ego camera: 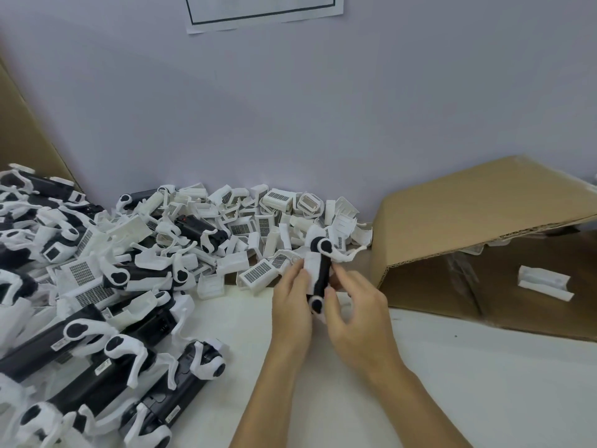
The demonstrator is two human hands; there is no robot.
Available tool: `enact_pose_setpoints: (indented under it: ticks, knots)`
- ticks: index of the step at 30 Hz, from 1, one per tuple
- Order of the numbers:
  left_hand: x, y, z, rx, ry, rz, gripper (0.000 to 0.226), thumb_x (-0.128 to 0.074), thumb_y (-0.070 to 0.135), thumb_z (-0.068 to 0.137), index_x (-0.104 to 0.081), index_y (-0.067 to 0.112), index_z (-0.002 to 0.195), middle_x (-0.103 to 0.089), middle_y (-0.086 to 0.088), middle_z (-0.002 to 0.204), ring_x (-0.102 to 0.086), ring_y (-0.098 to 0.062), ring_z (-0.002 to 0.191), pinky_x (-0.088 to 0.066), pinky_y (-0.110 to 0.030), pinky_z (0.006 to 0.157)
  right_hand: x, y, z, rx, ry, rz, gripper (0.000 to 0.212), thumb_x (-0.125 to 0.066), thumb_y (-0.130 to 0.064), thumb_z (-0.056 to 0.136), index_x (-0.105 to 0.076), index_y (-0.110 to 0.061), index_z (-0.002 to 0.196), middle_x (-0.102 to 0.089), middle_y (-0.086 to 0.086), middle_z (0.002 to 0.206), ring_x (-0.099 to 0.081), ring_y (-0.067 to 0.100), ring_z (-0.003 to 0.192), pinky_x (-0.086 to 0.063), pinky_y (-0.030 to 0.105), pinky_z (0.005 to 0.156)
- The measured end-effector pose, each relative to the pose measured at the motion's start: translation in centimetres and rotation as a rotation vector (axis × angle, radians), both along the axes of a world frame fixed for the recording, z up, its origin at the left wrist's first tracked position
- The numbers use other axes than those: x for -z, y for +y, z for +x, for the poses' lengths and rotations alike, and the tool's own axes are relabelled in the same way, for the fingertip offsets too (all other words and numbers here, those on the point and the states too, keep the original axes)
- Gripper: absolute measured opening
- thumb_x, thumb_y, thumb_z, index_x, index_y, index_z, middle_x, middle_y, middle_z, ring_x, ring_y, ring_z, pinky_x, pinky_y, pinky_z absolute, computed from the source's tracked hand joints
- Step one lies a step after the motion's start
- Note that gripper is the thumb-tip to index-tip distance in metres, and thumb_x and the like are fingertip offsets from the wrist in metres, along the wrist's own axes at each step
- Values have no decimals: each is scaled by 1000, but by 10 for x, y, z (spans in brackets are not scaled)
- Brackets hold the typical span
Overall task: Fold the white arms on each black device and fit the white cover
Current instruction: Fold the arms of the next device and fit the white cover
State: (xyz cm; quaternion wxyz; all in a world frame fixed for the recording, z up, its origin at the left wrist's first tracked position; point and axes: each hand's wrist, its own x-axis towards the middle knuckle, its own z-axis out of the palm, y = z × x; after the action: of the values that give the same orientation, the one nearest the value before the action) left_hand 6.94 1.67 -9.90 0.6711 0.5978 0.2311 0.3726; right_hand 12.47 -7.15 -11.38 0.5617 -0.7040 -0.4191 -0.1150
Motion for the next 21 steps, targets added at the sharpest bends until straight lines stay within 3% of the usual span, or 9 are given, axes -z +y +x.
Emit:
enact_pose_setpoints:
  ticks: [4, 8, 10, 14, 18, 21]
  knots:
    - [0, 1, 1, 75, -37, -169, 9, -58, 19, 98, -65, 14, 99, -66, 3, 82, -63, -14, 83, -50, -27, 77, -1, -4, -5, -65, -111, -5, 46, -39, -22, 91, -64, -14, 129, -68, -9, 116, -61, 7, 109, -50, 43, 91]
    - [-9, 7, -5, 160, -301, -670, 26, -62, 20, 84, -65, -1, 98, -63, -16, 84, -61, -26, 72, -53, -35, 69, -6, -7, -9, -43, -149, 253, 47, -36, -15, 93, -60, 0, 130, -64, 5, 121, -59, 17, 116, -46, 31, 97]
    - [-14, 10, -12, 285, -440, -780, 36, -58, 25, 83, -66, -4, 101, -62, -18, 84, -58, -27, 64, -54, -35, 60, -7, -8, -6, 20, -105, 311, 45, -36, -14, 92, -63, 2, 125, -63, 7, 115, -60, 17, 112, -45, 23, 94]
    - [-15, 14, -18, 426, -522, -796, 45, -52, 30, 88, -64, -6, 112, -61, -17, 88, -55, -24, 64, -52, -32, 59, -5, -7, -1, 72, 25, 305, 38, -41, -5, 90, -68, -3, 116, -65, 4, 105, -60, 7, 103, -43, 13, 85]
    - [-14, 13, -19, 454, -498, -751, 44, -53, 29, 89, -64, -5, 114, -61, -17, 88, -55, -24, 67, -50, -32, 61, -3, -4, -1, 62, 69, 257, 37, -42, -5, 88, -70, -8, 113, -64, -3, 101, -61, 9, 99, -43, 12, 80]
    - [-9, 14, -15, 349, -465, -641, 29, -63, 23, 83, -74, 2, 100, -64, -15, 89, -59, -23, 70, -49, -30, 65, -1, -2, 0, 73, 78, 234, 36, -43, -5, 87, -70, -10, 111, -63, -7, 98, -60, 7, 96, -41, 9, 78]
